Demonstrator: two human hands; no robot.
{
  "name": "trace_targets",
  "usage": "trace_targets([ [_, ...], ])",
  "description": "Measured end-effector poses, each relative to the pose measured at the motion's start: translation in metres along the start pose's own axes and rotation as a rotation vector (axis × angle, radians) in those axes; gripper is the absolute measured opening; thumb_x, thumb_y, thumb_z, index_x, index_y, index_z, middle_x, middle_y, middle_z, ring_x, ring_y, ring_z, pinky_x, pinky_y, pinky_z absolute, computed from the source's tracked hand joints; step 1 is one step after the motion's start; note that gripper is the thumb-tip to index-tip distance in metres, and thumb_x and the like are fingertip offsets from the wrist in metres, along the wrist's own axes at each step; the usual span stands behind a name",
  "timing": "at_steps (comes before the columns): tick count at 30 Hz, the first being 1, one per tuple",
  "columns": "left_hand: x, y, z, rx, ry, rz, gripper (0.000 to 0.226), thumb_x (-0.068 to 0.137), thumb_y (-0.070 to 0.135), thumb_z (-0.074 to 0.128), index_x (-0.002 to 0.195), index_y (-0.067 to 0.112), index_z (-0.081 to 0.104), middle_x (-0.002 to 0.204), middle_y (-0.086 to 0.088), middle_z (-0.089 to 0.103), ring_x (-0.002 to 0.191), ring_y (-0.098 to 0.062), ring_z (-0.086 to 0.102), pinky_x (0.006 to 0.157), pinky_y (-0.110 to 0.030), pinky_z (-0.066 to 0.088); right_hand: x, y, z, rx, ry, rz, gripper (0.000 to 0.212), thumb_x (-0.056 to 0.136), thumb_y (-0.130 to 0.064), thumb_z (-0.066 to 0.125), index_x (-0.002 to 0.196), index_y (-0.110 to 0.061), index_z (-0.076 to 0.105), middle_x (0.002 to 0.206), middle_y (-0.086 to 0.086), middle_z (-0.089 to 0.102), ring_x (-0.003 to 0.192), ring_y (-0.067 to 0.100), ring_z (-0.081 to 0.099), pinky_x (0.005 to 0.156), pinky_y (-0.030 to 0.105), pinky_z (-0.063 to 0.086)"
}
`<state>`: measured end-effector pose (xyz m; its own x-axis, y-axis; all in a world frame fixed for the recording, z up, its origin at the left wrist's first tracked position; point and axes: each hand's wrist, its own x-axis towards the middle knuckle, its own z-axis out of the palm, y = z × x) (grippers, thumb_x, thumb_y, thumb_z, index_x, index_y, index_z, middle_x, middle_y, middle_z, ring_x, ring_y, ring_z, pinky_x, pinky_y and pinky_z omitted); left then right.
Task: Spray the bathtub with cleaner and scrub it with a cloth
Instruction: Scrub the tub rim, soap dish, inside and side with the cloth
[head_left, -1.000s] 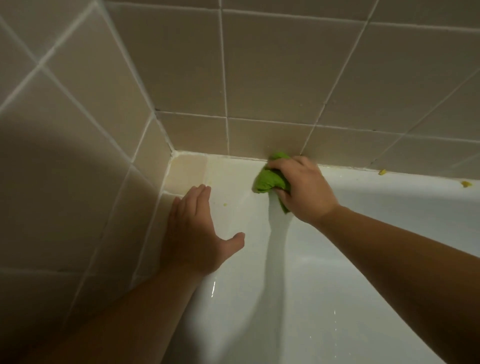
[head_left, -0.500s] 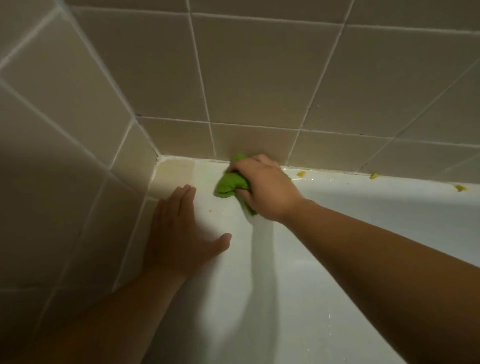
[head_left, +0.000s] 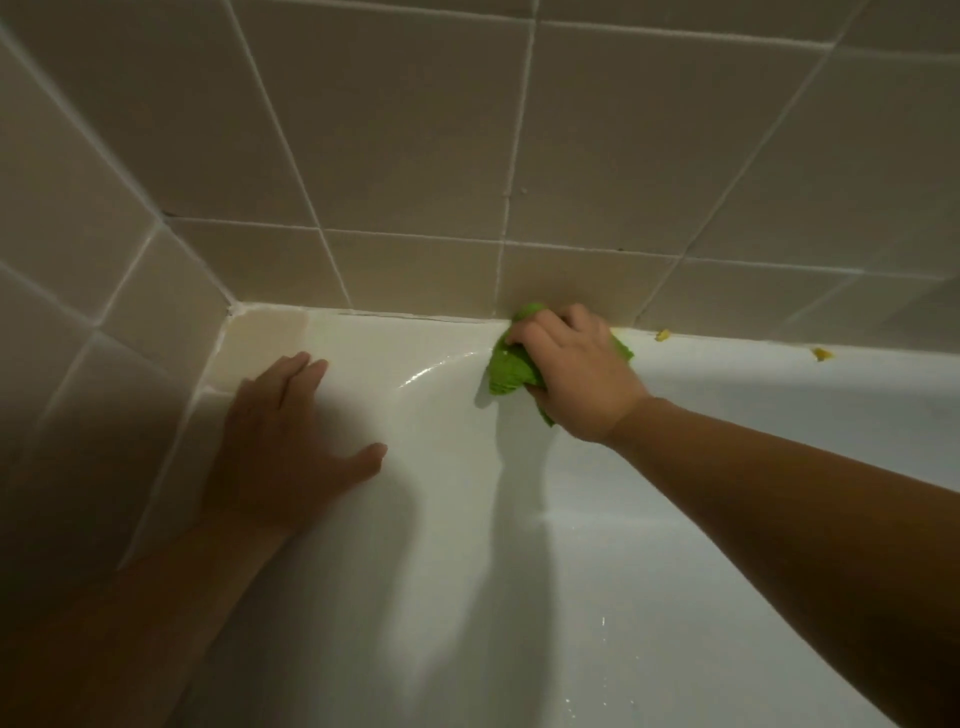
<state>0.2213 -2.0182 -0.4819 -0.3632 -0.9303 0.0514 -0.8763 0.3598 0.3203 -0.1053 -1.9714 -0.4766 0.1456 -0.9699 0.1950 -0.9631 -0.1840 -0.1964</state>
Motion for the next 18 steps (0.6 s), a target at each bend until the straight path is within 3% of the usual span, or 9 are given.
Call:
trace_targets([
  [3,0.008,0.003,0.004,0.007,0.030,0.086,0.100,0.066,0.072,0.060,0.141,0.007,0.056,0.147,-0.018,0.052,0.136,-0.038,0.046,0.117,-0.057,0.034,0.001,-0.003,-0.002,-0.029,0.010,-0.056,0.034,0.089,-0.019,0.067,0.122,-0.018,0.060,0.121,0.005,0.060,0.105,0.034,0.048,0.088,0.051,0.043],
  [6,0.014,0.010,0.009,-0.005,0.070,0.177,0.095,0.070,0.067,0.062,0.138,0.001,0.059,0.141,-0.022,0.054,0.131,-0.040,0.049,0.114,-0.054,0.039,-0.015,0.007,-0.007,-0.127,0.130,-0.182,0.029,0.088,-0.009,0.069,0.117,-0.013,0.064,0.117,0.008,0.064,0.101,0.037,0.053,0.085,0.050,0.044],
  [10,0.017,0.028,0.010,-0.073,0.034,0.119,0.088,0.071,0.061,0.065,0.145,0.014,0.054,0.149,-0.007,0.046,0.138,-0.027,0.038,0.115,-0.045,0.034,-0.042,0.049,-0.014,-0.219,0.234,-0.170,0.033,0.087,-0.009,0.072,0.119,-0.014,0.066,0.125,0.006,0.065,0.114,0.039,0.051,0.093,0.053,0.044],
  [14,0.025,0.043,0.011,-0.085,-0.014,0.140,0.081,0.080,0.056,0.063,0.153,0.025,0.045,0.156,0.005,0.038,0.145,-0.018,0.029,0.118,-0.040,0.030,-0.055,0.065,-0.006,-0.179,0.171,-0.080,0.038,0.088,-0.022,0.069,0.125,-0.018,0.063,0.128,0.002,0.063,0.111,0.037,0.053,0.094,0.051,0.046],
  [18,0.038,0.053,0.020,0.012,-0.065,0.205,0.075,0.093,0.050,0.066,0.158,0.030,0.035,0.161,0.001,0.033,0.149,-0.026,0.027,0.120,-0.050,0.032,-0.049,0.052,0.001,-0.085,0.161,-0.010,0.047,0.087,-0.039,0.070,0.128,-0.020,0.060,0.130,0.000,0.060,0.116,0.035,0.050,0.097,0.051,0.044],
])
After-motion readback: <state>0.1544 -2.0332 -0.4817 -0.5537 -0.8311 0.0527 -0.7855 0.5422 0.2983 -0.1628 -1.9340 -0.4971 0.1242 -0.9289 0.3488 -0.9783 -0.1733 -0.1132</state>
